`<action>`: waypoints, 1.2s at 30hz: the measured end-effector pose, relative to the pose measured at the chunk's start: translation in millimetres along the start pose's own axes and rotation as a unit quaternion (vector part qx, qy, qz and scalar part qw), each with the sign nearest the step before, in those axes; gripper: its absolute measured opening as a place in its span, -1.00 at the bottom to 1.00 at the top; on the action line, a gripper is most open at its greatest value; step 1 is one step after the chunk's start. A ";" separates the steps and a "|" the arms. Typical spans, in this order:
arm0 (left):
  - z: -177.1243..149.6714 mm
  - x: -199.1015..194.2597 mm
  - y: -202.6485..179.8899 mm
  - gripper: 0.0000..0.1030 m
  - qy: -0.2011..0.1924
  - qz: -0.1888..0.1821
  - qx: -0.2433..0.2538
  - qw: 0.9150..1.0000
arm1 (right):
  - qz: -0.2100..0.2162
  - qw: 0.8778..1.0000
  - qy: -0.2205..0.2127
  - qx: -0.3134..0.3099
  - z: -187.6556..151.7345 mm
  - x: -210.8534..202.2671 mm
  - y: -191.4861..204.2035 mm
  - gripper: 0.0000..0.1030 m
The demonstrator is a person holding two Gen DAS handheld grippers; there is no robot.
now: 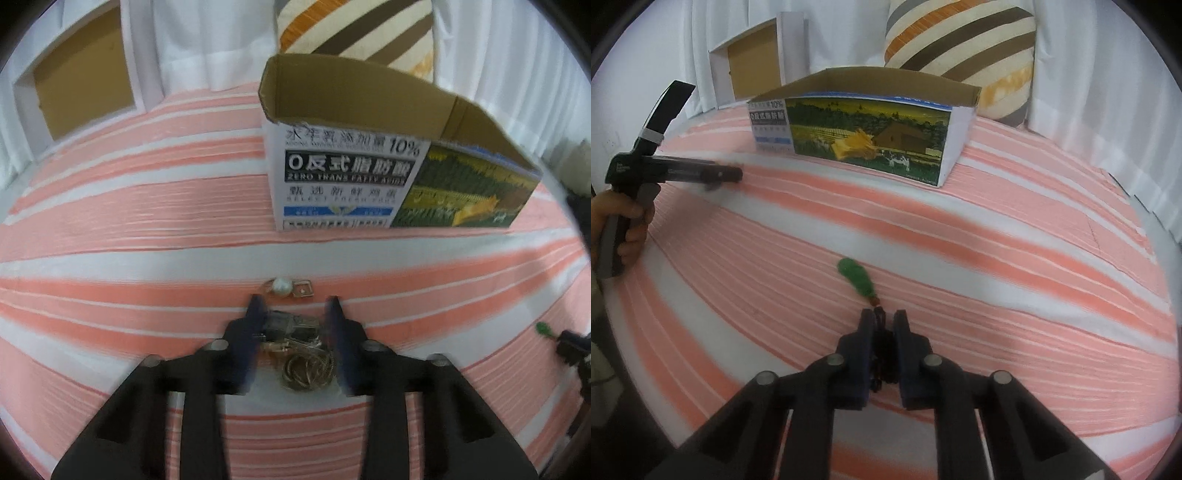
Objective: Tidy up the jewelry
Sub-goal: 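Grasp the silver keychain with the left tool while the right tool grasps the green jade pendant, then carry the keychain and jade pendant into the box and open both tools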
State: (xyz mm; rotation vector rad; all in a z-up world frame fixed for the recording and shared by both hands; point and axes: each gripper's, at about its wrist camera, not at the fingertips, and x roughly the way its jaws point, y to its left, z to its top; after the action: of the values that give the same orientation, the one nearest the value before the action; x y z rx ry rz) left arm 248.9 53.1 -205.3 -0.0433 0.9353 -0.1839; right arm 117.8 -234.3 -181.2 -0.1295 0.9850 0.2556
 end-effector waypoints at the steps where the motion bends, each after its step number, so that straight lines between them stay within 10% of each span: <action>1: 0.5 -0.8 3.7 -0.38 0.000 -0.009 -0.008 1.000 | 0.004 1.000 -0.006 0.008 0.1 -3.2 0.7 -0.79; 16: 10.5 -87.0 -3.5 -0.38 -0.047 -0.057 -0.027 0.997 | 0.051 0.994 -0.068 0.076 36.6 -53.1 -7.6 -0.79; 27: 89.0 -146.3 -31.1 -0.38 -0.088 -0.095 -0.019 0.991 | 0.075 0.987 -0.104 0.093 93.7 -71.6 -13.6 -0.79; 36: 159.7 -115.8 -53.7 -0.38 -0.095 -0.088 -0.010 0.992 | 0.098 0.981 -0.138 0.100 191.6 -60.6 -25.9 -0.79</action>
State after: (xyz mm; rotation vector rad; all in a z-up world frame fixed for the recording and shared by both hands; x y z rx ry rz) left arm 302.7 13.8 -11.9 -0.1592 0.7437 -0.3280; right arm 247.4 -225.8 -25.7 0.1834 0.7412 0.3430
